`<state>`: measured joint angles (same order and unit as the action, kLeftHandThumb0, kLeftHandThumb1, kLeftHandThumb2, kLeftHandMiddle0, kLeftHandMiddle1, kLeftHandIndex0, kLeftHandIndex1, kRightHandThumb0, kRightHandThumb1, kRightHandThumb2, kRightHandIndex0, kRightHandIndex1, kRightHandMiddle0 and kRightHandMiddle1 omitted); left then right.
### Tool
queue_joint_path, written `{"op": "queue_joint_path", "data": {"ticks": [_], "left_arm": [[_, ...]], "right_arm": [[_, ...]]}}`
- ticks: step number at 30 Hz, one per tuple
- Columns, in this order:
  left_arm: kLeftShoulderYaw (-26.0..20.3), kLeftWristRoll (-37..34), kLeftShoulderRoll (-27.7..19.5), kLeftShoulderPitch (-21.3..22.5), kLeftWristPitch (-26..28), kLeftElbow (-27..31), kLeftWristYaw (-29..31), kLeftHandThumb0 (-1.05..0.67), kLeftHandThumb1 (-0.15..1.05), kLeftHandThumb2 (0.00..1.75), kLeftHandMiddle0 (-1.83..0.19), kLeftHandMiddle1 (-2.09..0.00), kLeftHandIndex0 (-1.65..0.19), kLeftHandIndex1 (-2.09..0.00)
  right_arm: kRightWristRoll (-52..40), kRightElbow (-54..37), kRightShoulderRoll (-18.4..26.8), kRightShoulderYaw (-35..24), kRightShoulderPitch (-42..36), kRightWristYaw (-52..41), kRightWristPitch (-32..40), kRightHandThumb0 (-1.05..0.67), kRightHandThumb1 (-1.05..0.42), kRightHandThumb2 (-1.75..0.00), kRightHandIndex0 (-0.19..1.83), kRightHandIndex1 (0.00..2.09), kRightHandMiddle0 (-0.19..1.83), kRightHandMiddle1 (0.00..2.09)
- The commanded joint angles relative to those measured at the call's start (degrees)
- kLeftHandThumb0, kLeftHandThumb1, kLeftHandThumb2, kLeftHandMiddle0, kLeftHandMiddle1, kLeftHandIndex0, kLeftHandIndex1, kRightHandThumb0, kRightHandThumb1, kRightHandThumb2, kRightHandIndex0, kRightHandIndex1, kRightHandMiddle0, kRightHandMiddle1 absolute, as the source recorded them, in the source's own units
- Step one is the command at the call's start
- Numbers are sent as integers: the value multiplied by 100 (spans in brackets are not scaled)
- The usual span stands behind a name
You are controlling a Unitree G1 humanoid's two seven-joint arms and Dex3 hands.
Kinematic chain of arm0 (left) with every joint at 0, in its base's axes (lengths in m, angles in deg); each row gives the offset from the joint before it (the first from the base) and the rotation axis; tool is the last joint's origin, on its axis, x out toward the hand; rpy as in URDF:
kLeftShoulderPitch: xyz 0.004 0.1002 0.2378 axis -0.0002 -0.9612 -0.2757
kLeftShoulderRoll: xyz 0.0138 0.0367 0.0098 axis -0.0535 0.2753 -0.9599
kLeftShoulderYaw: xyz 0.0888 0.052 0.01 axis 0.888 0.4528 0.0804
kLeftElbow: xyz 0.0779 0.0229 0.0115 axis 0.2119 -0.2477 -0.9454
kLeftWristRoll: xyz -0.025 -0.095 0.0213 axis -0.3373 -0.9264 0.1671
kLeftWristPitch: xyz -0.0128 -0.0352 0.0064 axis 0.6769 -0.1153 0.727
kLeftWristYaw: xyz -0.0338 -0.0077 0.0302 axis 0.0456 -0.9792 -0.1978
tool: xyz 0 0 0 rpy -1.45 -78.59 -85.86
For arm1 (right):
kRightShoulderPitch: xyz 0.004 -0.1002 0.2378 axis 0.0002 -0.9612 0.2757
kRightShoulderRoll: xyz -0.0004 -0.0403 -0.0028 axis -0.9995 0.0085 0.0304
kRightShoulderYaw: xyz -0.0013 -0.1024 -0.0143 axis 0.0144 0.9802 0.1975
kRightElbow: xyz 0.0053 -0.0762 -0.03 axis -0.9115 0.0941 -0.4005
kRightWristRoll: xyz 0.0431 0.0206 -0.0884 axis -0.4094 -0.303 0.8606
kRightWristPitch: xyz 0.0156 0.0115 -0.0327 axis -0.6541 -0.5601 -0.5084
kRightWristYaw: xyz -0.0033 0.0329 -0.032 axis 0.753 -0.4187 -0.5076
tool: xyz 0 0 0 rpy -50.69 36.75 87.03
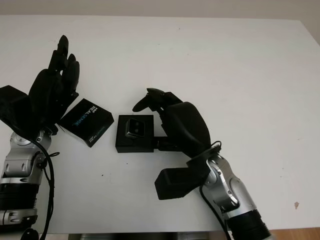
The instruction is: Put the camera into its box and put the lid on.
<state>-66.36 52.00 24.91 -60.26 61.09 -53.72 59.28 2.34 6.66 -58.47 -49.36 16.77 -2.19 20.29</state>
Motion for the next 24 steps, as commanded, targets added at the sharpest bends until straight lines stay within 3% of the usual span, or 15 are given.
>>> {"op": "queue_joint_path", "data": {"ticks": [1, 7, 12, 24], "left_arm": [[-35, -22, -35, 40, -79, 34, 23, -78, 105, 54, 19, 0, 19, 0], [-27, 2, -41, 24, -14, 97, -11, -79, 105, 54, 19, 0, 19, 0], [-15, 52, -61, 30, -13, 103, -23, -79, 105, 55, 19, 0, 19, 0], [-64, -96, 36, -45, -75, 97, -7, -76, 105, 53, 19, 0, 19, 0]], "right_arm": [[90, -76, 63, 56, -97, 14, -18, -77, -93, -5, 30, 32, 24, 117], [297, 203, 31, 154, -19, 387, -75, -66, -95, -6, 35, 37, 32, 127], [462, 472, 23, 257, 108, 661, -79, -58, -100, -6, 28, 61, 33, 143], [502, 772, 32, 364, 272, 1035, -195, -47, -97, -5, 17, 95, 40, 148]]}}
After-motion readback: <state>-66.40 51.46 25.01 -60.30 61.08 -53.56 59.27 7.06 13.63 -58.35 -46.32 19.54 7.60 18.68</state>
